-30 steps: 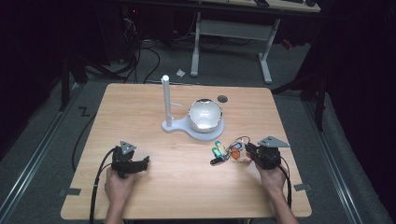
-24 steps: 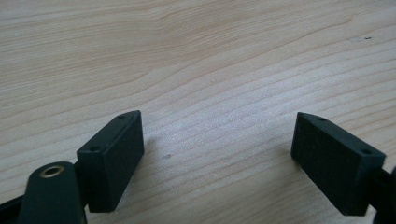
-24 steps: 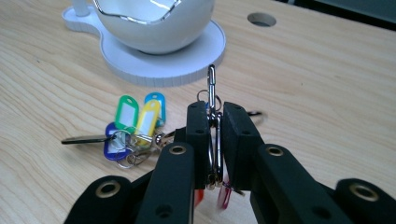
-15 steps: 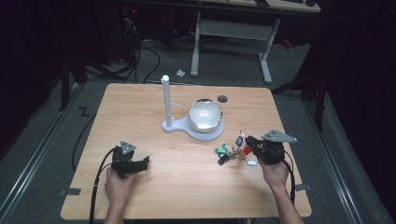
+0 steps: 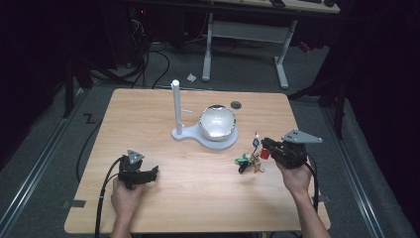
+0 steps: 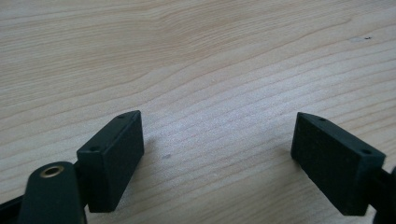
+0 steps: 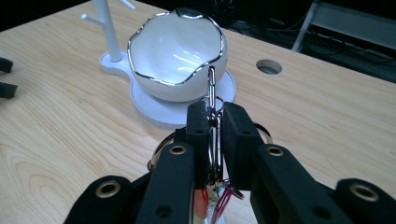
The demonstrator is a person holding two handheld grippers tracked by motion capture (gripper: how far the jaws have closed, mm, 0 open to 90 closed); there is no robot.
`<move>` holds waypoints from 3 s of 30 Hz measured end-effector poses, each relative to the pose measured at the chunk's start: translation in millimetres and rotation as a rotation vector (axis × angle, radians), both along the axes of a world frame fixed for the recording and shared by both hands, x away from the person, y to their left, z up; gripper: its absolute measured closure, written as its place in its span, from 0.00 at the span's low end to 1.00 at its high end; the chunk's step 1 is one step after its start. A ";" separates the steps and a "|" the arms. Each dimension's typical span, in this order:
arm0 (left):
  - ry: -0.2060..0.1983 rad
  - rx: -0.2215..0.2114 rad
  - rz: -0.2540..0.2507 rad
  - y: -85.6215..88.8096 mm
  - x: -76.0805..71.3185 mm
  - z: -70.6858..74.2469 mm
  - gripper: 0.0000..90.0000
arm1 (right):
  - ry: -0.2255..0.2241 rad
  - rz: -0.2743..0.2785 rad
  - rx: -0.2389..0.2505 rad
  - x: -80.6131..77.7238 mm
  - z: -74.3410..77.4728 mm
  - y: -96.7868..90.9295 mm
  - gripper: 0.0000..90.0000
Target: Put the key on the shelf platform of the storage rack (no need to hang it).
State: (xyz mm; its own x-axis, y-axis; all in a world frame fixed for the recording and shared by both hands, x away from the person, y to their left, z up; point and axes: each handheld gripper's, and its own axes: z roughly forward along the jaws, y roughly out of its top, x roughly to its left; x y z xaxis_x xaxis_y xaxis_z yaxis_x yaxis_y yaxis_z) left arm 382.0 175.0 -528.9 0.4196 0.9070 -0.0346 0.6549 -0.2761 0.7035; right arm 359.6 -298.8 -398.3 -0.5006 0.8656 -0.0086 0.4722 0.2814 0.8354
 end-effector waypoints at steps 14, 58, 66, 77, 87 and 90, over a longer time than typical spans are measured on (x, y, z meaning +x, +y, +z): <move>0.001 0.000 0.000 0.0 0.0 0.1 0.20 | -0.011 0.073 0.063 6.5 32.8 4.3 0.91; 0.002 -0.003 -0.002 0.3 0.1 0.0 0.20 | -0.052 0.193 0.062 63.3 97.3 47.3 0.91; 0.002 -0.003 -0.002 0.3 0.1 0.0 0.20 | -0.043 0.184 0.064 79.0 98.9 52.9 0.91; 0.002 -0.003 -0.002 0.3 0.1 0.0 0.20 | -0.035 0.171 0.073 101.0 98.2 63.4 0.91; 0.002 -0.002 -0.003 0.4 0.1 0.0 0.20 | -0.019 0.166 0.068 116.2 91.6 76.3 0.91; 0.001 -0.002 -0.002 0.4 0.1 0.0 0.20 | -0.015 0.165 0.072 119.1 89.5 77.8 0.91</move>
